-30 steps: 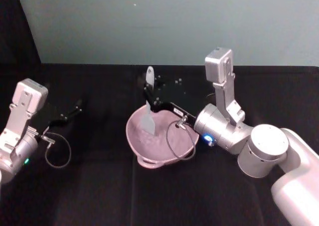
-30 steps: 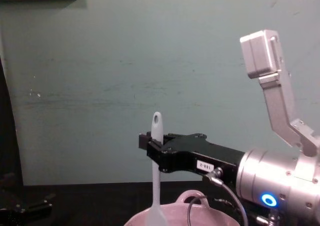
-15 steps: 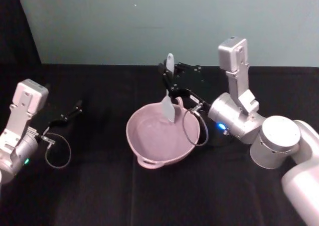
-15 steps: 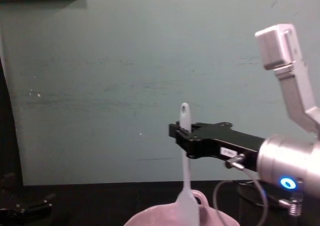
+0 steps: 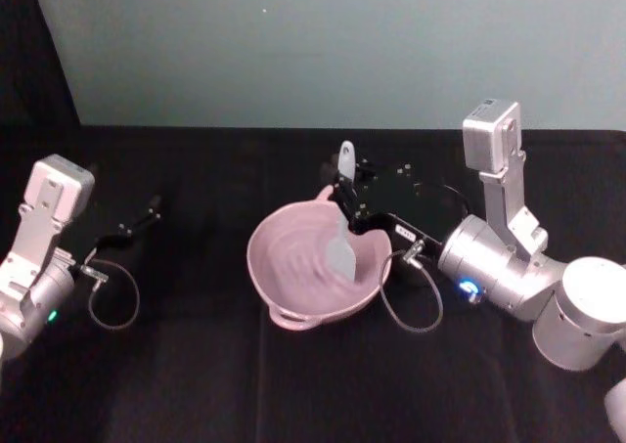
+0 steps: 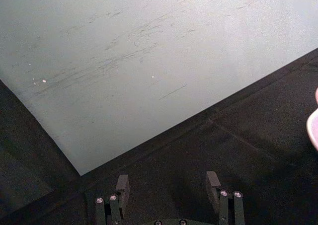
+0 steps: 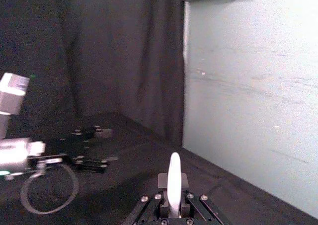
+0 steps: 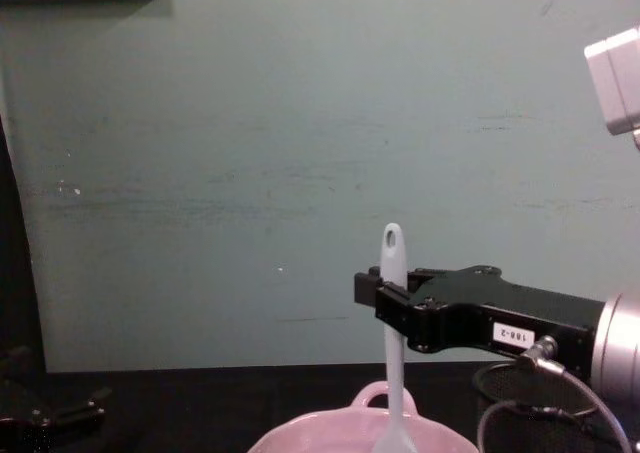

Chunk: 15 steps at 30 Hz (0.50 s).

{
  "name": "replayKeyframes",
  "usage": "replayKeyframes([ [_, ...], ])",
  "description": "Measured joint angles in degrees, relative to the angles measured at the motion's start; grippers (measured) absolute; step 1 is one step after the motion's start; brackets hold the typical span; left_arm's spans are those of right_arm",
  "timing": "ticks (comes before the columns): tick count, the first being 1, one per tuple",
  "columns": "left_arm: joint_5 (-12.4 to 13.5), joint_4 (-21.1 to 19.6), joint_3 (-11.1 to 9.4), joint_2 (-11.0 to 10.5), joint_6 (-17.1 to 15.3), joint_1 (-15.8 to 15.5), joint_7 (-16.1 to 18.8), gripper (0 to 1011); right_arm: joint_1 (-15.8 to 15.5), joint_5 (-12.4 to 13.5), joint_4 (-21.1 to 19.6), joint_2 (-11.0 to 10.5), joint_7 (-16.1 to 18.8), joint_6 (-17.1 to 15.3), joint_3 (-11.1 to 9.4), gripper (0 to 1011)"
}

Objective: Use the one hand to pick up the spoon and stir the clear water in the bowl.

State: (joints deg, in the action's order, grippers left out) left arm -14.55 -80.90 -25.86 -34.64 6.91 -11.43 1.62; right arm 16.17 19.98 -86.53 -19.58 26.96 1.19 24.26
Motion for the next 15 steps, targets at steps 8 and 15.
replayKeyframes([
  [8,0.0,0.0,0.0,0.0,0.0,0.0,0.0,1011,-1.5,1.8,-2.4,0.0,1.1,-1.6,2.4,117],
  [15,0.0,0.0,0.0,0.0,0.0,0.0,0.0,1011,0.7,0.9,1.7,3.4,-0.2,-0.6,4.9,117],
])
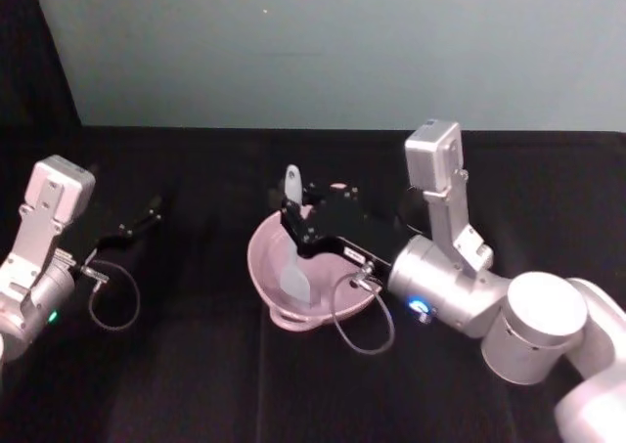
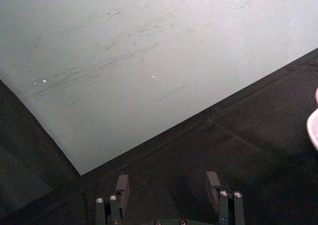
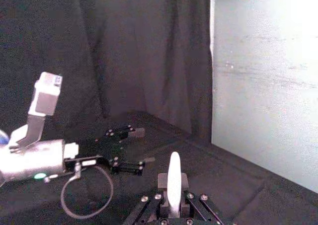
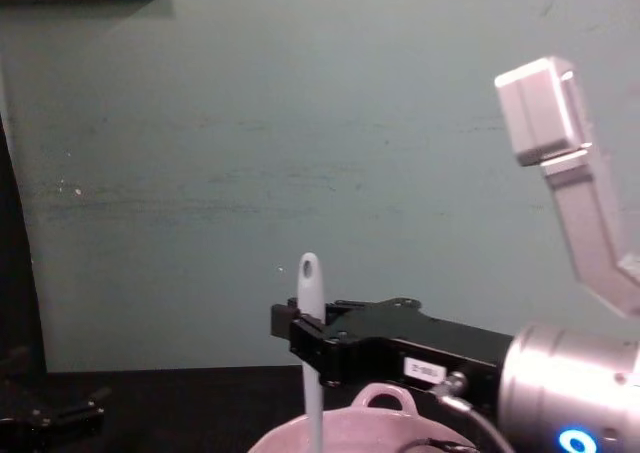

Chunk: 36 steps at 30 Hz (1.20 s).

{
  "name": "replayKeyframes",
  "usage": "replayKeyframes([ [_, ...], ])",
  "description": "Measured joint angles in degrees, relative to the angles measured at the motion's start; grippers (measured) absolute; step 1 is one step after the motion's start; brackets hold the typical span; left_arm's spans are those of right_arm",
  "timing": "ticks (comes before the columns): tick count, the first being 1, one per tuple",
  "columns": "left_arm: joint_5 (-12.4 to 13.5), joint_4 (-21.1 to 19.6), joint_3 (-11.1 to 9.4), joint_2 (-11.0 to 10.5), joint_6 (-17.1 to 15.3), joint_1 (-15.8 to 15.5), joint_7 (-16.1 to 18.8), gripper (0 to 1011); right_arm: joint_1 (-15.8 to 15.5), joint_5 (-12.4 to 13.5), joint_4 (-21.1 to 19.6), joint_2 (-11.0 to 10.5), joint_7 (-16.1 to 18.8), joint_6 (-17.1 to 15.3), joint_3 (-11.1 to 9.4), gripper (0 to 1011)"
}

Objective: Use the one hand to pick up the spoon and stir the clear water in the bowl.

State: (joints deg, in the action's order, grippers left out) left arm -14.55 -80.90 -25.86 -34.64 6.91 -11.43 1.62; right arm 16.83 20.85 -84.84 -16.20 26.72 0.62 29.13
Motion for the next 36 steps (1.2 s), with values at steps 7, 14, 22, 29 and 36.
replayKeyframes([
  [7,0.0,0.0,0.0,0.0,0.0,0.0,0.0,1011,2.9,-2.2,5.7,3.6,-2.4,3.4,0.3,117],
  [14,0.0,0.0,0.0,0.0,0.0,0.0,0.0,1011,5.5,-5.4,11.3,6.5,-6.2,6.7,-1.3,117],
  [22,0.0,0.0,0.0,0.0,0.0,0.0,0.0,1011,6.1,-7.7,12.8,6.9,-10.1,7.6,-4.7,117],
  [29,0.0,0.0,0.0,0.0,0.0,0.0,0.0,1011,2.9,-7.1,6.2,4.0,-8.3,3.6,-6.4,117],
  [36,0.0,0.0,0.0,0.0,0.0,0.0,0.0,1011,-0.5,-5.1,0.4,1.4,-5.0,-0.4,-6.6,117],
])
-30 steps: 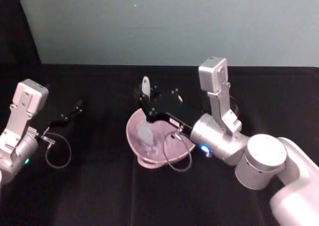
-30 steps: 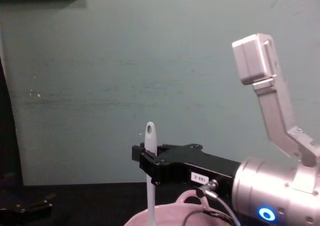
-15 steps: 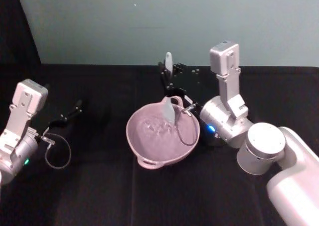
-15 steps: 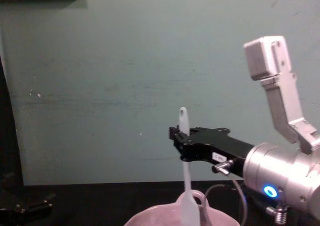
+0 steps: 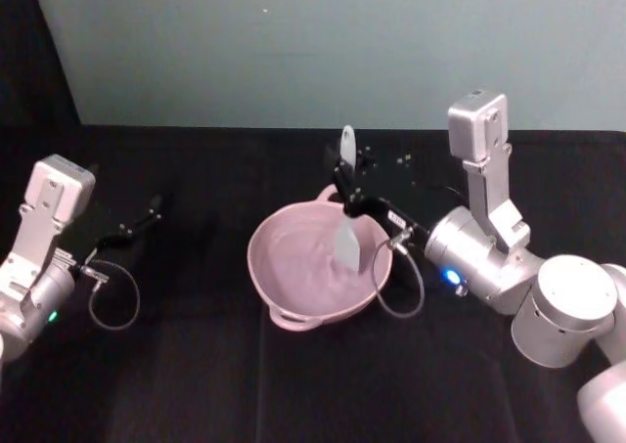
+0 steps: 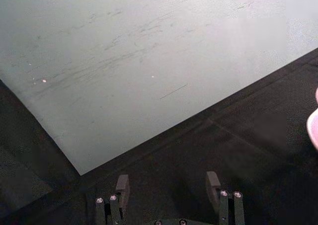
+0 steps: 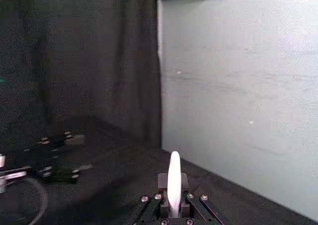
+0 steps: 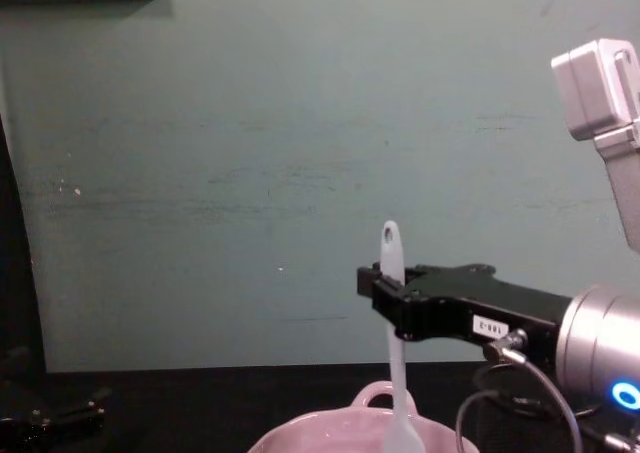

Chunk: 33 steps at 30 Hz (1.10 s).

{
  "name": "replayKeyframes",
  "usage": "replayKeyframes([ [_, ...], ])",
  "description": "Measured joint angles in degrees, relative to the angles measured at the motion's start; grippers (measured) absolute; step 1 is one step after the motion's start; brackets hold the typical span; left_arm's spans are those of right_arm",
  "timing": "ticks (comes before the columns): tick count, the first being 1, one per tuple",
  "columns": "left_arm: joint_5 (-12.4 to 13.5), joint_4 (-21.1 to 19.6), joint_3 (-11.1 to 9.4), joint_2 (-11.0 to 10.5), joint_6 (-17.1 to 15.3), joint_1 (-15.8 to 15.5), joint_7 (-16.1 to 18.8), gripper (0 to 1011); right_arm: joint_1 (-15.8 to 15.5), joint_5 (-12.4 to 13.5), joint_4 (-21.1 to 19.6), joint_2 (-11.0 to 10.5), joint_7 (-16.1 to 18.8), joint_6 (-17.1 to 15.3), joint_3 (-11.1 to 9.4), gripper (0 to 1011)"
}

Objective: Use the one hand to pick up the spoon and stir the clear water in the bowl.

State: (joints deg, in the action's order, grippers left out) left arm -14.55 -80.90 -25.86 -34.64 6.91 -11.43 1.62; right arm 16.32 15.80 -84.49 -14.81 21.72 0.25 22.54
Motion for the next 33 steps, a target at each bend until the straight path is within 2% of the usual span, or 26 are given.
replayKeyframes([
  [6,0.0,0.0,0.0,0.0,0.0,0.0,0.0,1011,-1.1,2.5,-1.3,-0.6,2.8,-1.6,1.2,116],
  [10,0.0,0.0,0.0,0.0,0.0,0.0,0.0,1011,-0.9,3.6,-0.7,-0.1,3.6,-1.3,2.4,117],
  [16,0.0,0.0,0.0,0.0,0.0,0.0,0.0,1011,1.0,5.3,1.8,1.6,4.9,-0.1,4.2,117],
  [24,0.0,0.0,0.0,0.0,0.0,0.0,0.0,1011,4.6,3.8,7.8,4.3,3.8,4.1,5.6,117],
  [28,0.0,0.0,0.0,0.0,0.0,0.0,0.0,1011,6.5,1.9,11.9,6.1,1.7,6.8,5.3,117],
  [33,0.0,0.0,0.0,0.0,0.0,0.0,0.0,1011,7.8,0.1,15.2,7.4,-0.6,8.9,4.2,117],
])
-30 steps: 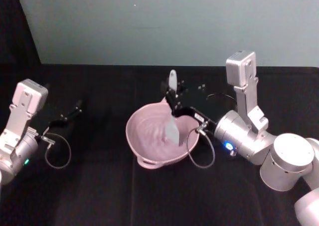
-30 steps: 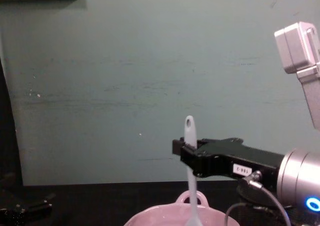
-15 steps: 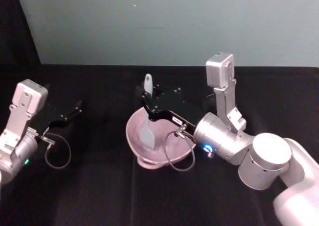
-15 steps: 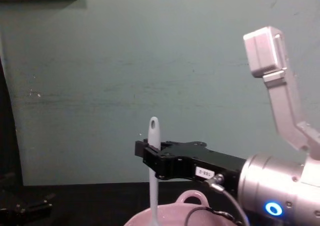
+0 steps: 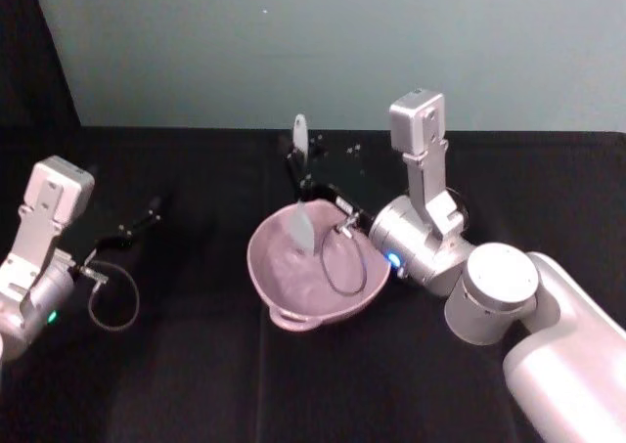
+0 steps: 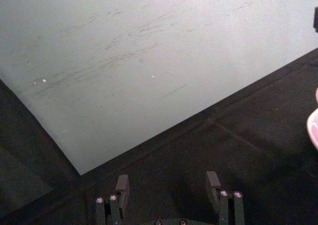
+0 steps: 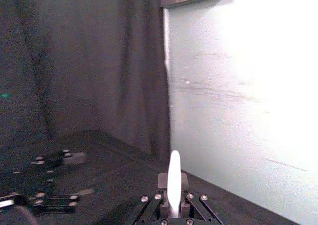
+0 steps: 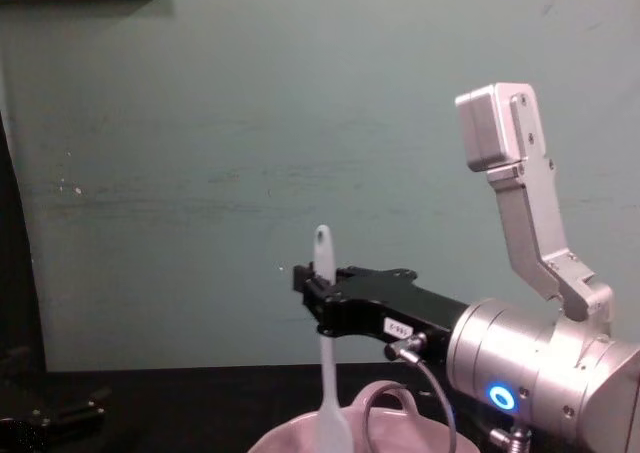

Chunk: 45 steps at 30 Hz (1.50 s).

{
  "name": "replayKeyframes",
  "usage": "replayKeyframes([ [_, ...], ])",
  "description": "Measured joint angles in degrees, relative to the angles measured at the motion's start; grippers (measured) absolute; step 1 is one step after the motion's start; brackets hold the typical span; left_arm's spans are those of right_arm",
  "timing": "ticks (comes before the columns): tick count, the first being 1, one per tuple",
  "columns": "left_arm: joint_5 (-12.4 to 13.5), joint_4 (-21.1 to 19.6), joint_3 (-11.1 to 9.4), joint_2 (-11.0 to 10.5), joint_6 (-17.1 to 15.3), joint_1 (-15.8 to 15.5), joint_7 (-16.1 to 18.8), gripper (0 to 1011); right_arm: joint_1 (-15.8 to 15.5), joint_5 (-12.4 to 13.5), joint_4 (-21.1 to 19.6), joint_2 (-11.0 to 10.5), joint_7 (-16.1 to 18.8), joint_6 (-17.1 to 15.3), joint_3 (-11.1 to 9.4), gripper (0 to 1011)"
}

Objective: Use the one hand to pick up the spoon and stir the clear water in the bowl.

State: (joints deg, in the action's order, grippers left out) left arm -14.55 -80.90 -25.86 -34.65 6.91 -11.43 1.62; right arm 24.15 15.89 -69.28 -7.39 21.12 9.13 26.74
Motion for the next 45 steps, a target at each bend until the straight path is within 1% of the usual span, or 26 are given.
replayKeyframes([
  [3,0.0,0.0,0.0,0.0,0.0,0.0,0.0,1011,0.3,-0.5,0.8,0.2,-0.7,0.3,-1.0,117],
  [4,0.0,0.0,0.0,0.0,0.0,0.0,0.0,1011,0.3,-0.6,0.8,0.1,-0.8,0.3,-1.5,117],
  [7,0.0,0.0,0.0,0.0,0.0,0.0,0.0,1011,-0.1,-0.8,-0.2,-0.5,-0.8,-0.3,-2.1,117],
  [9,0.0,0.0,0.0,0.0,0.0,0.0,0.0,1011,-1.0,-1.1,-2.1,-1.6,-0.8,-1.2,-2.6,116],
  [10,0.0,0.0,0.0,0.0,0.0,0.0,0.0,1011,-1.6,-1.2,-3.5,-2.4,-0.5,-2.2,-2.9,117],
  [14,0.0,0.0,0.0,0.0,0.0,0.0,0.0,1011,-3.0,-1.2,-6.8,-4.4,1.0,-4.4,-3.0,116],
  [15,0.0,0.0,0.0,0.0,0.0,0.0,0.0,1011,-3.7,-0.9,-8.3,-5.4,1.7,-5.4,-3.0,116],
  [17,0.0,0.0,0.0,0.0,0.0,0.0,0.0,1011,-4.5,-0.3,-9.9,-6.3,2.7,-6.6,-2.9,117],
  [18,0.0,0.0,0.0,0.0,0.0,0.0,0.0,1011,-5.2,0.5,-11.4,-7.2,3.9,-7.8,-2.8,117],
  [21,0.0,0.0,0.0,0.0,0.0,0.0,0.0,1011,-6.0,1.8,-13.2,-8.4,5.7,-9.4,-2.4,116],
  [22,0.0,0.0,0.0,0.0,0.0,0.0,0.0,1011,-6.5,2.6,-14.2,-9.0,6.7,-10.2,-1.9,117],
  [24,0.0,0.0,0.0,0.0,0.0,0.0,0.0,1011,-6.9,3.4,-15.1,-9.4,7.8,-10.7,-1.1,116],
  [27,0.0,0.0,0.0,0.0,0.0,0.0,0.0,1011,-7.0,4.1,-15.3,-9.4,8.6,-10.6,0.2,116],
  [30,0.0,0.0,0.0,0.0,0.0,0.0,0.0,1011,-6.6,4.6,-14.5,-8.8,9.0,-9.8,0.9,116],
  [31,0.0,0.0,0.0,0.0,0.0,0.0,0.0,1011,-6.1,5.0,-13.4,-8.1,9.2,-9.2,1.3,116],
  [33,0.0,0.0,0.0,0.0,0.0,0.0,0.0,1011,-5.5,5.3,-12.6,-7.5,9.2,-8.5,1.6,116],
  [36,0.0,0.0,0.0,0.0,0.0,0.0,0.0,1011,-3.7,5.3,-9.3,-5.9,8.7,-6.3,2.2,117],
  [37,0.0,0.0,0.0,0.0,0.0,0.0,0.0,1011,-3.7,5.3,-9.3,-5.9,8.7,-6.3,2.2,116],
  [40,0.0,0.0,0.0,0.0,0.0,0.0,0.0,1011,-1.9,4.2,-6.1,-4.3,7.0,-3.9,2.3,117],
  [42,0.0,0.0,0.0,0.0,0.0,0.0,0.0,1011,-1.3,3.5,-5.0,-3.8,6.2,-3.0,2.3,116],
  [43,0.0,0.0,0.0,0.0,0.0,0.0,0.0,1011,-0.8,2.6,-4.0,-3.4,5.1,-1.9,2.1,116],
  [45,0.0,0.0,0.0,0.0,0.0,0.0,0.0,1011,-0.2,1.8,-2.9,-3.0,4.3,-1.1,1.9,117],
])
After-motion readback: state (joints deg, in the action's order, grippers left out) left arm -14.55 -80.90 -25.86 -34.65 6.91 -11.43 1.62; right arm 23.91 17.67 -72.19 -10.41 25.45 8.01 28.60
